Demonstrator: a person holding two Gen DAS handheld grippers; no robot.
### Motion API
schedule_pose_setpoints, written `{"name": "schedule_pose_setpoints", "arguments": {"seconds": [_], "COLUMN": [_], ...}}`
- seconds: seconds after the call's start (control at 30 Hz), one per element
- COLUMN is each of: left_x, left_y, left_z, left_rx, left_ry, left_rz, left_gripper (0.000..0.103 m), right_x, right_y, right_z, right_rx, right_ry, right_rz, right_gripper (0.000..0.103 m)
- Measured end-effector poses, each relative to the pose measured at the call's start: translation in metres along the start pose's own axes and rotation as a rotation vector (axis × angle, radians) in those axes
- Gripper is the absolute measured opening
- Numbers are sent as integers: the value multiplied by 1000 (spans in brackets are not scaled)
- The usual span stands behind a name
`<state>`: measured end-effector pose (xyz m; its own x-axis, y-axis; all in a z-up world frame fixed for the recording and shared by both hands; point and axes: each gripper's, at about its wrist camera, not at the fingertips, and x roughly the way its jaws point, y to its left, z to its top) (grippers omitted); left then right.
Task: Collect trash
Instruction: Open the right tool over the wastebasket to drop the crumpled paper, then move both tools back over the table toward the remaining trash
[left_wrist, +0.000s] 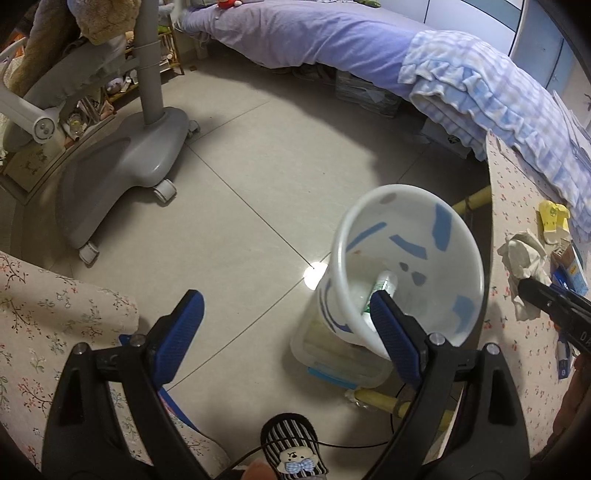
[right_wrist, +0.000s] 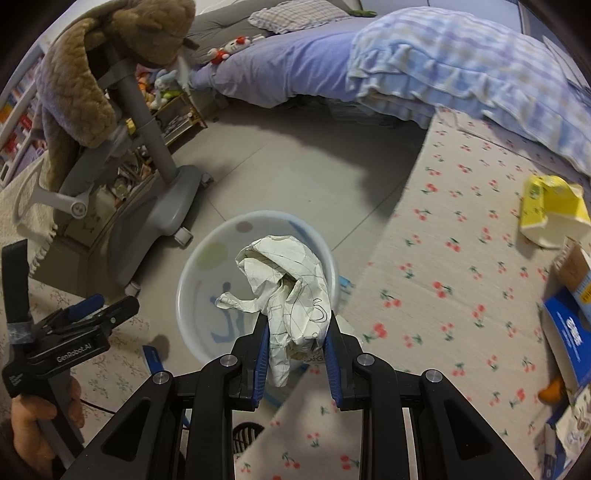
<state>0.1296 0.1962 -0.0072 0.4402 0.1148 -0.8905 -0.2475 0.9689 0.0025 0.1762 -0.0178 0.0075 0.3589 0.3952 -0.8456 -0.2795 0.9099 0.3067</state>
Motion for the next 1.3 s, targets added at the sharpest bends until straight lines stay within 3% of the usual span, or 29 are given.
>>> {"name": "schedule_pose_setpoints", "arguments": {"seconds": [0.27,0.33,0.37,0.4,0.9,1.3], "left_x": [1,2,2,2,-4,-14], "left_y": [-2,-2,-2,-2,-11,-47], "left_z": [1,1,1,1,0,-2], "left_rx": [18,23,23,22,40,94], "left_ry": [3,4,4,4,-4,-18], "left_rz": [6,8,8,8,-11,-45], "left_gripper": [91,91,91,91,91,91], "right_x": [15,15,13,11,-28,-74], "right_y": [12,13,13,13,17,-35], "right_z": [1,3,3,3,-3,-18], "right_rx": [-65,-56,-50,-44,-107,-46], "right_ry": [-12,-16,-17,-29,-105,-137], "right_rz": [-17,-3,-1,-2,-80,-169], "right_gripper": [31,49,68,73,73,73]}}
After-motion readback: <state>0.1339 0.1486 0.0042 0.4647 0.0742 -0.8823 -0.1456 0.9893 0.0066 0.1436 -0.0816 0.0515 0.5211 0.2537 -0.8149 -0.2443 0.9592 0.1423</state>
